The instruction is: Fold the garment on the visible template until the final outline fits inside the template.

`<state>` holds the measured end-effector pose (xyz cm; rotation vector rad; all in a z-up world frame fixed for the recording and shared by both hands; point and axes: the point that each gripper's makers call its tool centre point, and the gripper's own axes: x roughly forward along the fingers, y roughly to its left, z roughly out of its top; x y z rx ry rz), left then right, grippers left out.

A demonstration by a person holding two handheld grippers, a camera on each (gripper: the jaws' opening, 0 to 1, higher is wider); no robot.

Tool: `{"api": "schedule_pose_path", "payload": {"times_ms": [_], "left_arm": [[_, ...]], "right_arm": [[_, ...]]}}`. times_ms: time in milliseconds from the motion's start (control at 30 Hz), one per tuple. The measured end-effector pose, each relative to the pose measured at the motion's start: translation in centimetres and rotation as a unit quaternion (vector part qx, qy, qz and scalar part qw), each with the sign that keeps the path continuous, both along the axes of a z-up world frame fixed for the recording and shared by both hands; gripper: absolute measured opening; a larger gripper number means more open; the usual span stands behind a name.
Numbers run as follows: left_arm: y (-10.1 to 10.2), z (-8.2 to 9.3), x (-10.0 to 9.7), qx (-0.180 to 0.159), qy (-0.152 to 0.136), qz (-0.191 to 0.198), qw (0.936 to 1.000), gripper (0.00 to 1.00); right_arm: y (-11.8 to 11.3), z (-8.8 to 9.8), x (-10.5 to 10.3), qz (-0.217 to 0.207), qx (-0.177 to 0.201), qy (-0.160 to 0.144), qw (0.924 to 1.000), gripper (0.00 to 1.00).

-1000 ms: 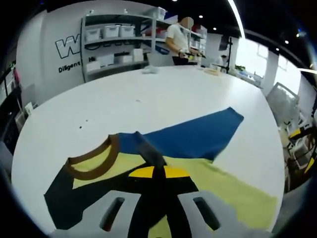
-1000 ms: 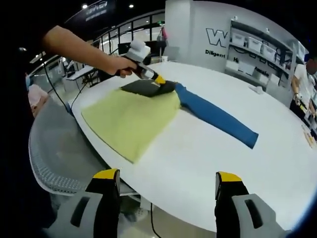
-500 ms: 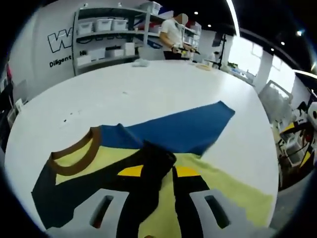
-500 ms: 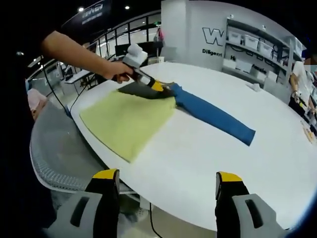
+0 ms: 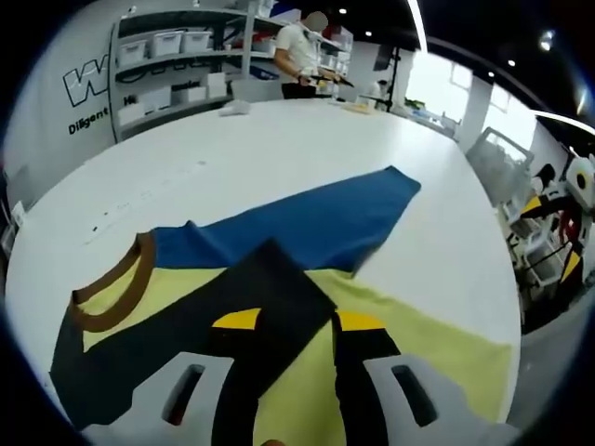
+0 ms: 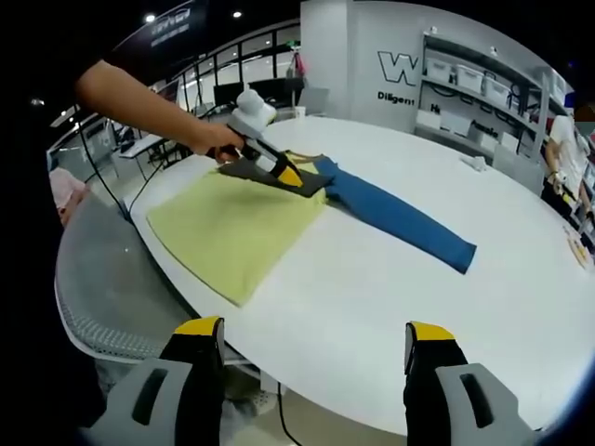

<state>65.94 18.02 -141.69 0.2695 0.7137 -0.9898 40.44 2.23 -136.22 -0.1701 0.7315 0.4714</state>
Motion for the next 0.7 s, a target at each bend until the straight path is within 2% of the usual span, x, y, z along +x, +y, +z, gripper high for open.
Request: {"api": "schedule_pose_path", "payload": {"times_ms": [67, 167, 467, 700], "left_arm": [[-0.3, -0.5, -0.5, 0.002, 0.012, -0.008, 0.9999, 0.28], [-0.2, -0.5, -0.8, 0.011, 0.01, -0.014, 0.9998, 0.26], [1.0, 2.0, -0.2, -0.007, 0.002, 0.0, 1.0, 0.28], [2.0, 3.2, 0.0, -0.015, -0.015, 0.004, 0.9998, 0.42]], "right_arm": [[0.0, 0.0, 0.0, -0.001, 0.001, 0.0, 1.0, 0.77], [0.0, 0.0, 0.0, -0.001, 0.0, 0.0, 1.0, 0.77], [-0.5, 0.4, 1.5, -0.004, 0.001, -0.012, 0.9999, 0.77], [-1.4, 0.4, 2.4, 0.005, -0.015, -0.016, 0.9998, 0.77]]}}
